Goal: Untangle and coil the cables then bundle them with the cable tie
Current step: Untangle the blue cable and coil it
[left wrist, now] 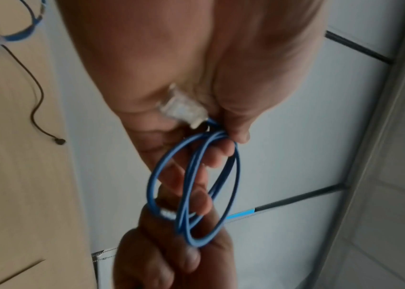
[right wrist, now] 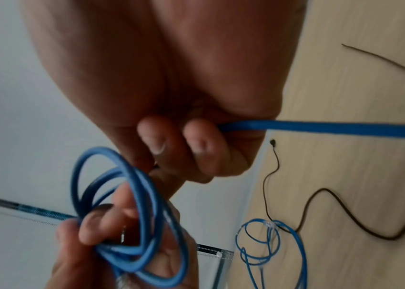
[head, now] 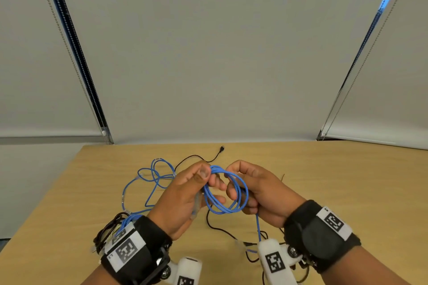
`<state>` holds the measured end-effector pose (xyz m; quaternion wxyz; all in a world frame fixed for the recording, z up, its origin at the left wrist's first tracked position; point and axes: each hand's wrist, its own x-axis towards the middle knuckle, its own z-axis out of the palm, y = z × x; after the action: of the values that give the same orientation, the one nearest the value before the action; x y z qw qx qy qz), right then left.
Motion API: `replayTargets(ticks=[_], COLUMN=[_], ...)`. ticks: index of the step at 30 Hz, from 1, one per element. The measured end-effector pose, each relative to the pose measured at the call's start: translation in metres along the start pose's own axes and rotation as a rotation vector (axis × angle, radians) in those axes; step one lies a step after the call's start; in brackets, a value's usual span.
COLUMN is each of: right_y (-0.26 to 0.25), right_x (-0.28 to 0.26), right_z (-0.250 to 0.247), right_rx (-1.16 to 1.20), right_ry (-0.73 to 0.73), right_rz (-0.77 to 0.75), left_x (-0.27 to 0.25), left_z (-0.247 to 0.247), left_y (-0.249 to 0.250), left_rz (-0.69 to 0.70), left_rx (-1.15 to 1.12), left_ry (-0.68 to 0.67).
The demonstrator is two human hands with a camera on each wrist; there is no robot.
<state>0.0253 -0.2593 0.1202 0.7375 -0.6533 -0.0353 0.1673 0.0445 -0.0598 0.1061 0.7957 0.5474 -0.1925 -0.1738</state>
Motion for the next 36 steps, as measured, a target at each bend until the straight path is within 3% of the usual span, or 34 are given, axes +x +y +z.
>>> replayTargets(ticks=[3,7,10,13,16,18,22,24,26,28,31,36], right_y=[0.007,0.006,0.005,0.007,0.01,0.007,0.008,0.011,0.012,0.012,0.01,0.011], right_x=[-0.001,0.0,-0.003,-0.008,-0.016,-0.019,-0.011,-0.008,-0.007,-0.009,-0.01,-0.012], right_z=[-0.004,0.001,0.007,0.02,0.03,0.033,0.033,0.032,0.031,0.027,0.017,0.004], right_rx=[0.075,-0.132,-0.465,-0.592,-0.577,-0.648,-0.857,-0.799,-0.588,-0.362,-0.2,-0.243], right_ry=[0.001,0.144,0.401,0.416,0.523,0.545,0.337,0.277,0.208,0.172,0.136,0.016], right_rz=[0.097,0.097,-0.141,-0.327,-0.509,-0.564,-0.286,-0.213,-0.122,-0.021,0.03,0.079], left_x=[0.001,0.0,0.005,0.009,0.01,0.01,0.005,0.003,0.0,0.0,0.005,0.012], left_z=[-0.004,-0.001,-0.005,-0.006,-0.006,-0.005,0.003,0.005,0.004,-0.001,-0.019,-0.036], left_y=[-0.004,-0.01,-0.013,-0.015,-0.016,-0.015,-0.016,-0.02,-0.025,-0.029,-0.031,-0.031], left_rz=[0.041,0.042,0.038,0.036,0.032,0.038,0.057,0.034,0.029,0.061,0.104,0.104], left_rx=[0.123,0.168,0.09,0.037,0.049,0.057,0.019,-0.005,0.017,0.138,0.467,0.694], left_ry=[0.064,0.234,0.393,0.472,0.514,0.52,0.417,0.36,0.321,0.317,0.394,0.431])
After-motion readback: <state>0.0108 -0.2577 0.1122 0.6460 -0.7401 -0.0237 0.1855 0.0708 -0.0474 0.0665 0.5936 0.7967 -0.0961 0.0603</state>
